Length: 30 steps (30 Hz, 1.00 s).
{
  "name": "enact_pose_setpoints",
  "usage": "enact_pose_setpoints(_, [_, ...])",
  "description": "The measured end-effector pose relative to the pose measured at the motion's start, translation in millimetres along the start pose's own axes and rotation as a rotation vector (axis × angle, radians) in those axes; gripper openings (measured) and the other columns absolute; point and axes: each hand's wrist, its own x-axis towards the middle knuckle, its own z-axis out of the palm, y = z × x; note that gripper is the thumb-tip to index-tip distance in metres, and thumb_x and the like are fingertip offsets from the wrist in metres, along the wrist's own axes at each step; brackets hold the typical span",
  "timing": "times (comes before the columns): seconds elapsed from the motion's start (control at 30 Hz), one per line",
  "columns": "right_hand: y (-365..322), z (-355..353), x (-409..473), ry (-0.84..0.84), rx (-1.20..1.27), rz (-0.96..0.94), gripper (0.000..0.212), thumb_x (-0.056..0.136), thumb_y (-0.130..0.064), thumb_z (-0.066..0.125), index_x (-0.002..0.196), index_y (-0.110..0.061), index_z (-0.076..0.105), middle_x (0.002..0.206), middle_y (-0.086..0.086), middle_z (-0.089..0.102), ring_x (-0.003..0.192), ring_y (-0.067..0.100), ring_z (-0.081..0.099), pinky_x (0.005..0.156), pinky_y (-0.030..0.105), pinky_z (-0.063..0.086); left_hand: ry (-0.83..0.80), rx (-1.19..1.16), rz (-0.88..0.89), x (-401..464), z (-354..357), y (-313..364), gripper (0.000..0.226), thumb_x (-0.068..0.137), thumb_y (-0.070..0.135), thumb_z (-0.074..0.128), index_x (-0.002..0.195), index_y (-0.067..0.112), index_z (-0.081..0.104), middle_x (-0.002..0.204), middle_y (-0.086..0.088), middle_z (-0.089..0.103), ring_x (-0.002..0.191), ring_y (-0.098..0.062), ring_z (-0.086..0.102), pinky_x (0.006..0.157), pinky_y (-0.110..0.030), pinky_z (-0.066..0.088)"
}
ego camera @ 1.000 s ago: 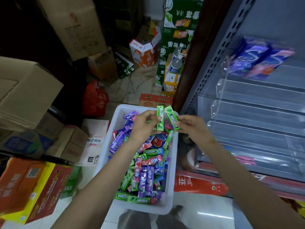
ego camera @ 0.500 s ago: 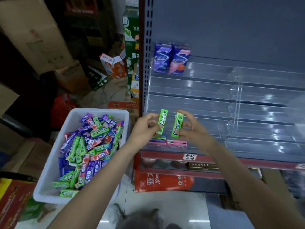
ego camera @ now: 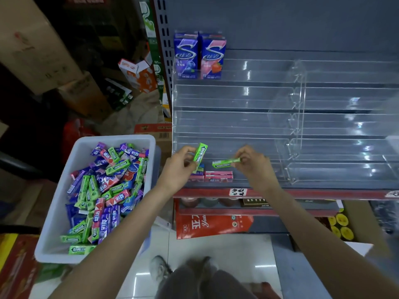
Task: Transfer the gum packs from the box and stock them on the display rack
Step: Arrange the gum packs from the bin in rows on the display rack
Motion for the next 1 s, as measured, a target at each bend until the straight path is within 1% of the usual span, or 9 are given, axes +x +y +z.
enact_pose_setpoints(0.1, [6, 5, -5, -0.018, -0.035, -0.055, 0.011, 0.083, -0.007, 0.068, 0.089, -0.005, 0.059, 0.087, 0.006, 0.069, 0.081, 0.012, 0.061, 0.070, -0.001, 0.042, -0.014, -0.006, 0.000, -1, -2, 0, 0.025, 0.091, 0.005, 0.058, 0.103, 0.026, 0.052, 0.097, 0.004, 0.064, 0.093, -0.012, 0.062, 0.078, -0.025, 0.048])
enact_pose_setpoints(0.23, [18, 12, -6, -0.052, -0.166, -0.115, 0.010, 0.085, -0.004, 0.065, 0.095, -0.006, 0.064, 0.090, 0.010, 0.070, 0.081, 0.022, 0.066, 0.079, 0.030, 0.054, -0.019, -0.006, 0.014, -3, -1, 0, 0.026, 0.090, 0.004, 0.058, 0.102, 0.027, 0.053, 0.096, 0.006, 0.063, 0.093, -0.012, 0.062, 0.078, -0.024, 0.048])
enact_pose_setpoints(0.37, [21, 18, -7, -0.112, -0.273, -0.158, 0.023, 0.090, -0.004, 0.057, 0.112, -0.008, 0.065, 0.107, 0.008, 0.070, 0.089, 0.022, 0.068, 0.083, 0.030, 0.055, -0.024, 0.051, 0.029, -6, 1, 1, 0.028, 0.090, 0.003, 0.058, 0.115, 0.016, 0.058, 0.100, 0.005, 0.060, 0.095, -0.011, 0.058, 0.077, -0.019, 0.048])
enact_pose_setpoints(0.47, [16, 22, -5, -0.158, -0.299, -0.172, 0.026, 0.092, -0.001, 0.053, 0.115, -0.007, 0.065, 0.113, 0.009, 0.067, 0.096, 0.024, 0.065, 0.089, 0.027, 0.050, -0.026, 0.096, 0.042, -10, 1, 0, 0.032, 0.091, 0.004, 0.058, 0.120, 0.017, 0.058, 0.103, 0.004, 0.060, 0.090, -0.010, 0.059, 0.068, -0.007, 0.045])
enact_pose_setpoints(0.57, [12, 26, -4, -0.179, -0.350, -0.190, 0.030, 0.093, 0.000, 0.050, 0.117, -0.008, 0.064, 0.117, 0.011, 0.063, 0.102, 0.026, 0.061, 0.092, 0.030, 0.048, -0.043, 0.112, 0.039, -12, 2, 1, 0.031, 0.091, 0.006, 0.058, 0.121, 0.016, 0.058, 0.106, 0.002, 0.061, 0.092, -0.010, 0.059, 0.067, -0.004, 0.043])
enact_pose_setpoints(0.63, [13, 28, -6, -0.160, -0.381, -0.201, 0.030, 0.092, 0.000, 0.051, 0.118, -0.009, 0.064, 0.117, 0.010, 0.062, 0.105, 0.026, 0.059, 0.092, 0.033, 0.048, -0.048, 0.120, 0.029, -12, 4, 3, 0.027, 0.092, 0.008, 0.058, 0.118, 0.014, 0.059, 0.107, 0.002, 0.062, 0.095, -0.008, 0.058, 0.073, -0.009, 0.043])
enact_pose_setpoints(0.73, [16, 27, -7, -0.147, -0.347, -0.195, 0.029, 0.092, -0.001, 0.053, 0.117, -0.009, 0.065, 0.115, 0.011, 0.061, 0.104, 0.026, 0.058, 0.091, 0.030, 0.044, -0.072, 0.126, 0.019, -12, 7, 5, 0.020, 0.092, 0.011, 0.058, 0.112, 0.012, 0.057, 0.112, -0.001, 0.065, 0.098, -0.010, 0.059, 0.077, -0.015, 0.046])
enact_pose_setpoints(0.87, [11, 19, -6, -0.178, -0.230, -0.103, 0.029, 0.095, -0.008, 0.049, 0.122, -0.010, 0.060, 0.115, 0.008, 0.065, 0.099, 0.022, 0.062, 0.086, 0.025, 0.045, -0.150, 0.179, 0.024, -9, 11, 7, 0.015, 0.095, 0.016, 0.053, 0.110, 0.015, 0.052, 0.118, -0.006, 0.066, 0.099, -0.019, 0.064, 0.086, -0.041, 0.053])
enact_pose_setpoints(1.0, [5, 8, -6, -0.238, -0.084, -0.023, 0.030, 0.095, -0.023, 0.051, 0.125, -0.017, 0.052, 0.108, 0.005, 0.069, 0.095, 0.024, 0.066, 0.088, 0.040, 0.051, -0.227, 0.265, 0.048, -5, 17, 11, 0.012, 0.097, 0.018, 0.051, 0.109, 0.017, 0.051, 0.116, -0.004, 0.067, 0.100, -0.020, 0.064, 0.088, -0.042, 0.050])
